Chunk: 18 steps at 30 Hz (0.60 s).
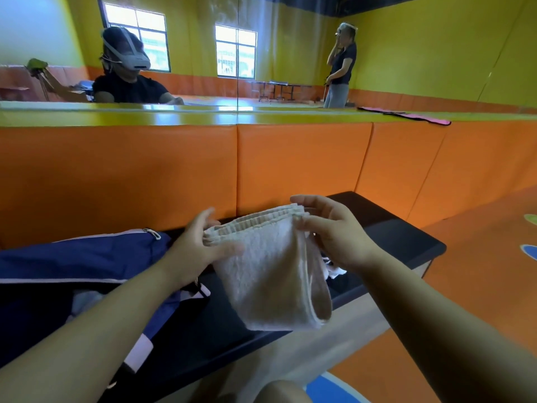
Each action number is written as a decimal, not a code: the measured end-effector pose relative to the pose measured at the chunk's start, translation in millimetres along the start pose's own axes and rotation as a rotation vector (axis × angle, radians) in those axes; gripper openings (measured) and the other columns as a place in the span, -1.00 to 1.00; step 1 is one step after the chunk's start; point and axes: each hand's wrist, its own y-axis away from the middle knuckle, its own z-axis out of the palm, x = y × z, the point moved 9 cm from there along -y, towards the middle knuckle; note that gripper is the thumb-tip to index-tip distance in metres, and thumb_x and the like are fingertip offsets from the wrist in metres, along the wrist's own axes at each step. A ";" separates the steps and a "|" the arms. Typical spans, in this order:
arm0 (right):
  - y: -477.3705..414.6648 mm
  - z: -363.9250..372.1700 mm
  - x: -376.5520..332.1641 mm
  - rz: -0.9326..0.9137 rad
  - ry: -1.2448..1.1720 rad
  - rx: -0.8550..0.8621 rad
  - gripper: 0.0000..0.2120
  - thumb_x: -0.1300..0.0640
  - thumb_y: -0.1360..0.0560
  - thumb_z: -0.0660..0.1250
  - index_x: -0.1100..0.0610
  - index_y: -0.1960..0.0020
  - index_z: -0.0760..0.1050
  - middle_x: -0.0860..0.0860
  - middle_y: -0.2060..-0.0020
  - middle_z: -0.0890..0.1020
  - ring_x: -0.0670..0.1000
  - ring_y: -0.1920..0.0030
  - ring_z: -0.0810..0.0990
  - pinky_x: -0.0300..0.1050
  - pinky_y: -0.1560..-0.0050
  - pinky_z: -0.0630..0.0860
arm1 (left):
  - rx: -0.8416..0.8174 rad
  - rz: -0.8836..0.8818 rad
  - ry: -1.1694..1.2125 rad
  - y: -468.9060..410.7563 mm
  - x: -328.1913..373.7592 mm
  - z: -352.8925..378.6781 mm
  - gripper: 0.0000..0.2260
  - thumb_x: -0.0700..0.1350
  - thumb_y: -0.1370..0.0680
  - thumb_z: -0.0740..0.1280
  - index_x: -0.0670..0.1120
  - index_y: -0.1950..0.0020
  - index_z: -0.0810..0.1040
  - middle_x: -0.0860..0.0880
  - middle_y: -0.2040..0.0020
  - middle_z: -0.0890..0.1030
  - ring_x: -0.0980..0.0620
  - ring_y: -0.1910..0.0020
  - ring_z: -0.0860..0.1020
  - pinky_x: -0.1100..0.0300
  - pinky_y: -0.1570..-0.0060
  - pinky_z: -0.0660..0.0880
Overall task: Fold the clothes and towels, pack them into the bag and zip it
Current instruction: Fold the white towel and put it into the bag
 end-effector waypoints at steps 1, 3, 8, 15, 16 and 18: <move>-1.0 -1.4 4.4 0.022 -0.047 0.006 -0.70 0.38 -0.51 0.26 0.22 -0.22 0.46 0.25 -0.01 0.58 0.16 0.04 0.57 0.09 -0.06 0.48 | -0.107 -0.034 0.073 1.0 -7.4 9.3 -0.10 0.26 -0.06 0.57 -0.03 -0.30 0.39 0.02 -0.16 0.56 0.18 0.00 0.59 0.38 0.15 0.49; -3.7 -6.3 16.0 0.073 -0.071 0.037 -0.69 0.35 -0.51 0.25 0.24 -0.26 0.45 0.22 -0.04 0.61 0.16 0.02 0.61 0.07 -0.07 0.53 | -0.171 -0.052 0.168 0.2 -17.2 16.4 -0.26 0.13 -0.01 0.62 -0.10 -0.11 0.55 -0.06 0.00 0.68 0.02 0.03 0.65 0.26 0.16 0.55; -6.4 -14.9 57.6 0.227 0.248 0.032 -0.59 0.18 -0.56 0.25 0.04 -0.38 0.28 0.12 -0.16 0.52 0.18 -0.11 0.57 0.26 -0.02 0.58 | -0.017 -0.085 0.227 -6.1 -32.8 10.0 -0.55 0.06 -0.07 0.55 -0.07 0.13 0.60 -0.05 0.22 0.67 -0.01 0.25 0.62 0.09 0.25 0.52; -15.8 -15.7 103.6 0.343 0.213 0.014 -0.63 0.19 -0.56 0.26 -0.02 -0.32 0.31 0.00 -0.05 0.56 0.07 0.01 0.61 0.17 0.08 0.62 | 0.055 -0.178 0.079 -17.4 -68.6 10.9 -0.55 0.11 -0.14 0.55 -0.07 0.09 0.59 -0.05 0.16 0.66 0.02 0.22 0.62 0.16 0.34 0.51; -19.4 -16.3 112.7 0.357 0.230 0.036 -0.62 0.20 -0.56 0.26 0.02 -0.33 0.30 0.03 -0.08 0.57 0.08 0.00 0.61 0.16 0.09 0.63 | 0.103 -0.177 -0.021 -22.2 -75.7 9.0 -0.57 0.09 -0.20 0.56 -0.07 0.06 0.57 -0.03 0.12 0.63 0.00 0.14 0.60 0.15 0.26 0.50; -27.0 -21.6 127.9 0.334 0.391 0.112 -0.58 0.20 -0.55 0.27 0.08 -0.37 0.28 0.04 -0.18 0.54 0.06 -0.04 0.58 0.09 0.04 0.62 | 0.205 -0.178 -0.238 -29.6 -90.3 5.6 -0.60 -0.02 -0.32 0.54 -0.08 -0.07 0.51 0.00 0.03 0.54 0.00 0.03 0.52 0.17 0.12 0.46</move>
